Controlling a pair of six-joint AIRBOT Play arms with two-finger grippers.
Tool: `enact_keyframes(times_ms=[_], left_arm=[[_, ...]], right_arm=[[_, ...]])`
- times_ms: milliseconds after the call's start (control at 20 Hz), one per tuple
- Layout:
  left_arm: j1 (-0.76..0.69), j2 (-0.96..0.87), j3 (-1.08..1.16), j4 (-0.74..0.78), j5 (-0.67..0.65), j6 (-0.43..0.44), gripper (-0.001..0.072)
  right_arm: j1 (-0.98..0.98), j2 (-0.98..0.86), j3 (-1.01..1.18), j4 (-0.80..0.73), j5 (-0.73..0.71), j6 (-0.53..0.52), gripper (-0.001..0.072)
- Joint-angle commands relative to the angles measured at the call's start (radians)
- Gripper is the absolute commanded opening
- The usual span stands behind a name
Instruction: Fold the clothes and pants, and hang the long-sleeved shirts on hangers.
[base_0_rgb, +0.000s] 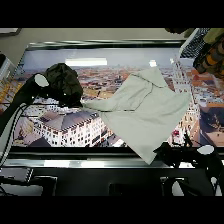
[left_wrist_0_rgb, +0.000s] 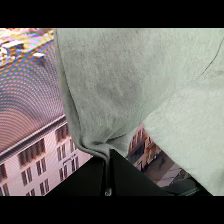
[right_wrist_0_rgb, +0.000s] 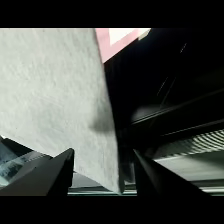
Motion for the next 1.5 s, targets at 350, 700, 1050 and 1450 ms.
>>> enact_keyframes(times_ms=[350,700,1050,1450], left_arm=[[-0.001,0.000,0.000,0.000,0.002,0.000,0.0019],[-0.001,0.000,0.000,0.000,0.002,0.000,0.0019],[0.001,0.006,0.191,-0.008,0.072,0.001,0.0018],[0.077,0.320,0.638,0.133,0.130,-0.071,0.0017]], right_arm=[[0.001,-0.001,-0.048,0.097,-0.138,-0.035,0.0412],[0.001,-0.114,-0.031,0.311,-0.149,-0.260,0.0030],[0.001,-0.115,0.473,0.359,-0.068,-0.217,0.0030],[-0.001,-0.107,1.474,0.377,0.053,-0.086,0.0030]])
